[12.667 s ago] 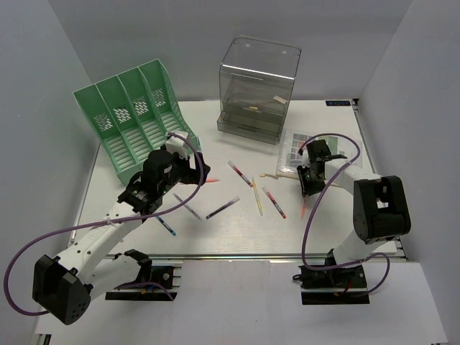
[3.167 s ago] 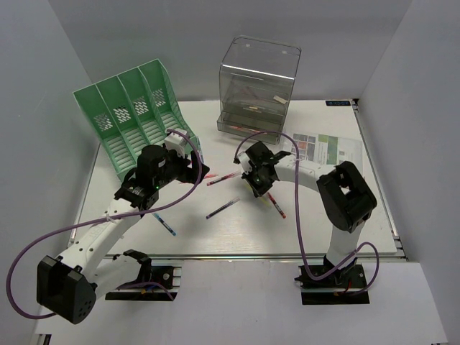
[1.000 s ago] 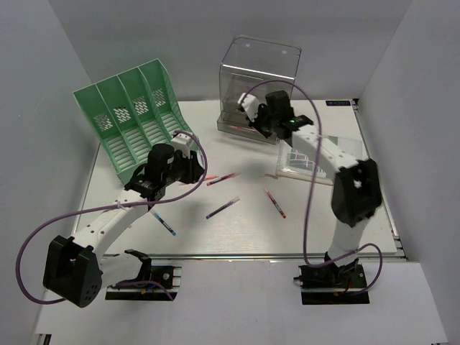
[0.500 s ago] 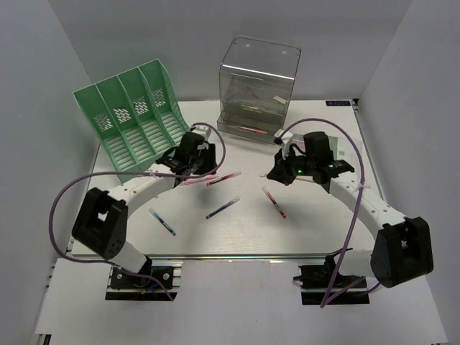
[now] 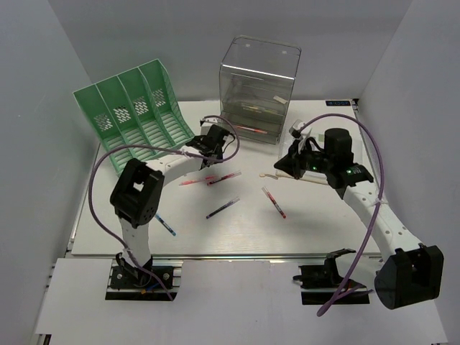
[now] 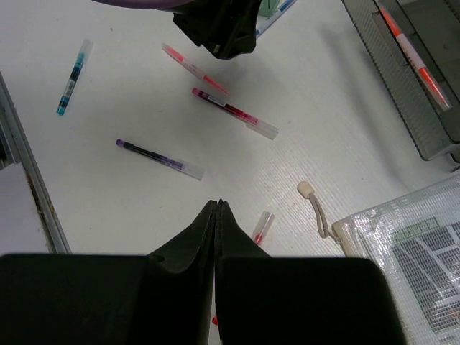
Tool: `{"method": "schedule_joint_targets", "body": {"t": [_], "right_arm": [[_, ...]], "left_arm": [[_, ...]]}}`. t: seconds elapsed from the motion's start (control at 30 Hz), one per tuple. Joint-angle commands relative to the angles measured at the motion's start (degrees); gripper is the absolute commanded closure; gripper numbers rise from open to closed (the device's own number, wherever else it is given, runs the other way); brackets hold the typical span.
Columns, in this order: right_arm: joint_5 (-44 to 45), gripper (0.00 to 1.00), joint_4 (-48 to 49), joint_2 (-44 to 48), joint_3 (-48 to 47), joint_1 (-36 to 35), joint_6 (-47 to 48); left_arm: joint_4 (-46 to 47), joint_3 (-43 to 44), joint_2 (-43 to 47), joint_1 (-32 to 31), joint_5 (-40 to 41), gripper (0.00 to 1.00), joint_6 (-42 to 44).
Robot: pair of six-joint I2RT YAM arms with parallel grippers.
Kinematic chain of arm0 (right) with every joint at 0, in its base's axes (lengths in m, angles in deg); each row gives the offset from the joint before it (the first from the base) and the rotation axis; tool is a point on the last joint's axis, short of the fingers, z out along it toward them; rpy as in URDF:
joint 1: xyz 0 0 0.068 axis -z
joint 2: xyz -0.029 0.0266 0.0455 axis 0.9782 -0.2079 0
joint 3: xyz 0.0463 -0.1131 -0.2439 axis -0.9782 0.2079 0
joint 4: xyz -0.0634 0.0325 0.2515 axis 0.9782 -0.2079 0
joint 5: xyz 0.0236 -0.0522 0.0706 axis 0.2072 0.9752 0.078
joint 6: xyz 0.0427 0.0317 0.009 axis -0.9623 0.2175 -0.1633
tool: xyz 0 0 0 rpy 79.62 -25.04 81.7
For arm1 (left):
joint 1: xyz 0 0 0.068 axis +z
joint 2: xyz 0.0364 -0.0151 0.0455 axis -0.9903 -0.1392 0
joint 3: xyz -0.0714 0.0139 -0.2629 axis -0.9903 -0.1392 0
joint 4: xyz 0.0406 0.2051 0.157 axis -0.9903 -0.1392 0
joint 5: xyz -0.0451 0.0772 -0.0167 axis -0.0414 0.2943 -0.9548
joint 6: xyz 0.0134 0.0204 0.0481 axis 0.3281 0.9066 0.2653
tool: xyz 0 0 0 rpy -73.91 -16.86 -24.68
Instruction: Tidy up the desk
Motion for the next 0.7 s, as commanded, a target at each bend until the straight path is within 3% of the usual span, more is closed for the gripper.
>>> {"method": "schedule_joint_targets", "body": {"t": [0.0,0.3,0.67], "right_arm": [[-2.6,1.00,1.6,1.1,-0.4,1.1,-0.6],[-3.8,1.00,1.6,1.6,-0.2,3.5,-0.5],[-5.6,1.00,1.6,1.4,-0.1,5.5,-0.8]], "left_arm": [[-1.5,5.2,-1.7,-0.2,5.6,0.43,-3.3],[-3.3,11.3,-8.6,1.1,9.1,0.44,-8.8],[-1.8,9.9,-10.3,1.6,14.8,0.46,-9.8]]}}
